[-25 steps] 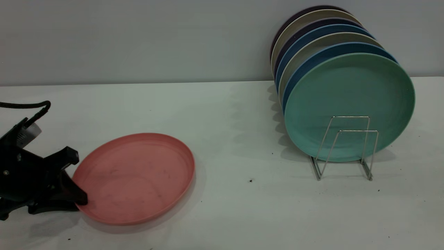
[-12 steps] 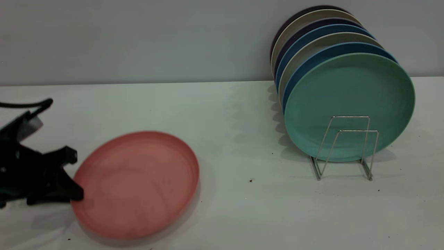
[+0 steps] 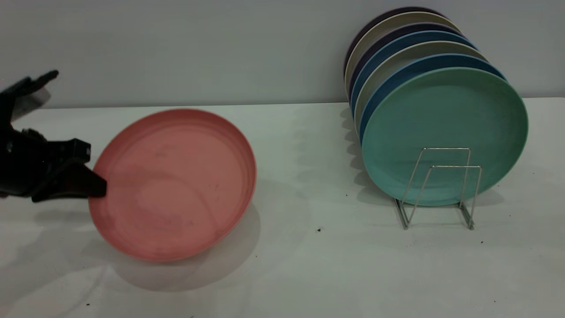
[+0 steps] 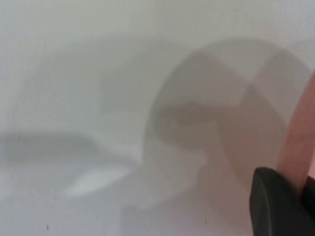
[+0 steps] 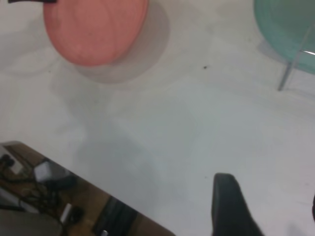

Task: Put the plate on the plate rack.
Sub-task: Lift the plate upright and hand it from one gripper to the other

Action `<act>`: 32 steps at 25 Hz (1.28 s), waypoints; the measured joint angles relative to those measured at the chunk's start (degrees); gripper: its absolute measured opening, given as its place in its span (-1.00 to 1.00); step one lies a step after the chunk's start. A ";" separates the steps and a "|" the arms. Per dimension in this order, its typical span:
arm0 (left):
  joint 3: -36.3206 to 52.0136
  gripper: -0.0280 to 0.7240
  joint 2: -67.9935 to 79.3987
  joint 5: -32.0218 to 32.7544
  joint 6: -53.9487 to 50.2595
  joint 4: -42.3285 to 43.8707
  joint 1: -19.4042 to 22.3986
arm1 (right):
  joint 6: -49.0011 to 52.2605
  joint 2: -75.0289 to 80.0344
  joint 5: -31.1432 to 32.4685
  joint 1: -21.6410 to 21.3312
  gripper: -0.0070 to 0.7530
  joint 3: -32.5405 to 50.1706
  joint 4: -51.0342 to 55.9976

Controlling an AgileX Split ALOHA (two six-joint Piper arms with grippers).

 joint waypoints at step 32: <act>-0.24 -0.89 -2.56 5.16 0.04 0.27 -14.09 | -50.42 42.37 1.56 0.00 0.12 -0.16 48.99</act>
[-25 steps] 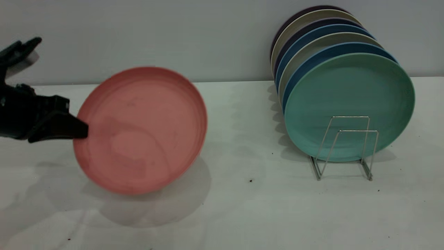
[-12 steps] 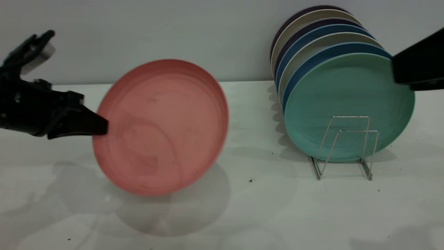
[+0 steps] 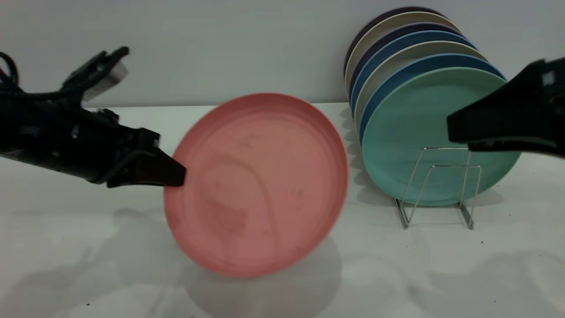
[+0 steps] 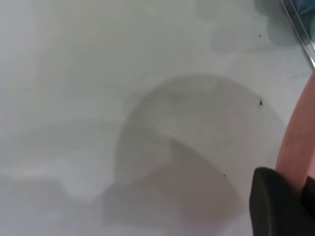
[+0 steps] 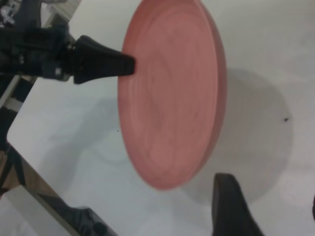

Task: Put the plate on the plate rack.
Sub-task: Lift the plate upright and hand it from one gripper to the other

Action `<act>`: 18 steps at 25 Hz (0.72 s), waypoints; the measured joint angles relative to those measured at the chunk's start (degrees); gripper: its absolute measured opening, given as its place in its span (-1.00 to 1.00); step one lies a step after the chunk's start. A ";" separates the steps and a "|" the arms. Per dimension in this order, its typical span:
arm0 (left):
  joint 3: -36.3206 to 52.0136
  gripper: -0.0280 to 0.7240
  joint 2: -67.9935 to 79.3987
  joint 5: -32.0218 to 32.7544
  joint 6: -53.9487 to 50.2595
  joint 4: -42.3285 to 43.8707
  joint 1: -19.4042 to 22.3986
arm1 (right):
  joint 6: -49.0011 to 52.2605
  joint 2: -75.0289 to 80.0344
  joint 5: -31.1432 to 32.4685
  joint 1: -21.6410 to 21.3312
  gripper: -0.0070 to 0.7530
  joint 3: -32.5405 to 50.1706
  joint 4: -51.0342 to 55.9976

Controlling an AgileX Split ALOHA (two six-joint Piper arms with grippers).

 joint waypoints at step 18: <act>-3.72 -0.89 0.00 0.01 -5.16 0.12 -3.76 | -6.39 17.01 -0.40 10.27 0.12 -10.15 5.61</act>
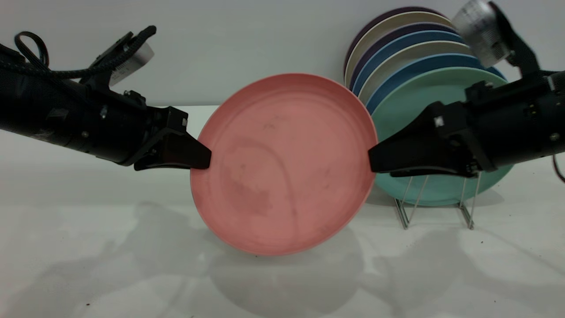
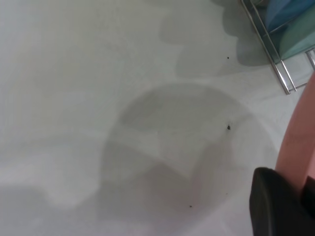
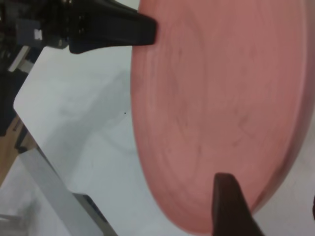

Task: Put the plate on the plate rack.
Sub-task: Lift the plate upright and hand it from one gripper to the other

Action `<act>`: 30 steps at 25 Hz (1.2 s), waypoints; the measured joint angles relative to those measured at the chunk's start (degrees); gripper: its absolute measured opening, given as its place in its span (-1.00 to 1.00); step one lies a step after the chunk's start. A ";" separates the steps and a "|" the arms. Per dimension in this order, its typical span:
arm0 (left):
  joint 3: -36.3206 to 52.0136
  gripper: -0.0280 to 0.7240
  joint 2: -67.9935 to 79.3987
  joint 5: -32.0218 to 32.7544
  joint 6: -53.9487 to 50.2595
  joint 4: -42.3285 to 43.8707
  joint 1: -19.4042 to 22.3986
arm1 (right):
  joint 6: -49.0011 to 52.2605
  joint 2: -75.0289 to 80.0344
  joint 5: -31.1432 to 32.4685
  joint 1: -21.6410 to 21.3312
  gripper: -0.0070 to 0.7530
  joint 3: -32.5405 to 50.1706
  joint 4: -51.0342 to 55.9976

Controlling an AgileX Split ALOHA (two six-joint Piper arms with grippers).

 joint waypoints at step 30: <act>-0.60 -0.89 0.09 3.10 -2.29 0.00 -7.34 | 1.19 1.14 -0.03 1.11 -0.26 -0.53 0.06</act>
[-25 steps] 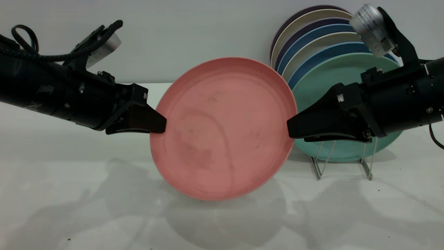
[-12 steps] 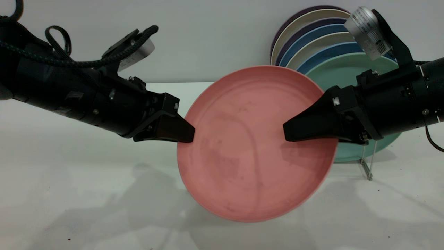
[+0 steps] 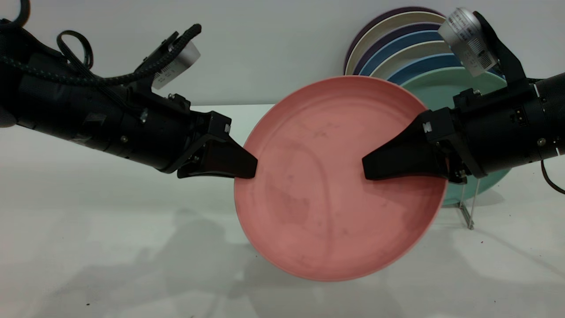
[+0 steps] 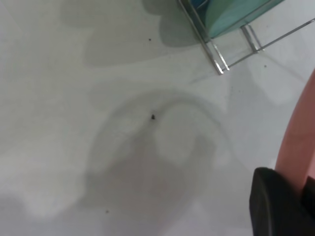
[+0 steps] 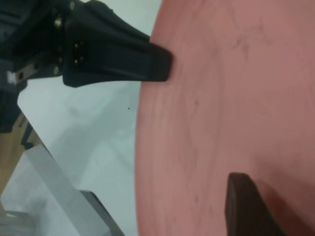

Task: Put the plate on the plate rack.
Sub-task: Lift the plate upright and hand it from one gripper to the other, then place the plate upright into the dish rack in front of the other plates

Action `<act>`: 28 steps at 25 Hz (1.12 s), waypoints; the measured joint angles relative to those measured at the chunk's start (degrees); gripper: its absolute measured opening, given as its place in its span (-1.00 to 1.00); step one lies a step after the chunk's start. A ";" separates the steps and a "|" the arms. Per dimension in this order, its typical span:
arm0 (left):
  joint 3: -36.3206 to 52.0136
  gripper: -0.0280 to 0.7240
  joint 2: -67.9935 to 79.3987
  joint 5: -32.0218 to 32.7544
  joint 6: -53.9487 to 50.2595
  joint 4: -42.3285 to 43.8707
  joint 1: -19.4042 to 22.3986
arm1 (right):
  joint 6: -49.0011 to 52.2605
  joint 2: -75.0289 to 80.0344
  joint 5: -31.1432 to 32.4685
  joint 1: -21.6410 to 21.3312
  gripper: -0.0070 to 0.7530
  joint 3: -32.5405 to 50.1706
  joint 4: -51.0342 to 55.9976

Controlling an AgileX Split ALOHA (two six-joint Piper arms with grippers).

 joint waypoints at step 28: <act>-0.07 0.38 -2.48 6.16 -10.24 12.48 13.00 | -0.24 0.00 -0.77 -5.37 -0.60 0.00 -6.51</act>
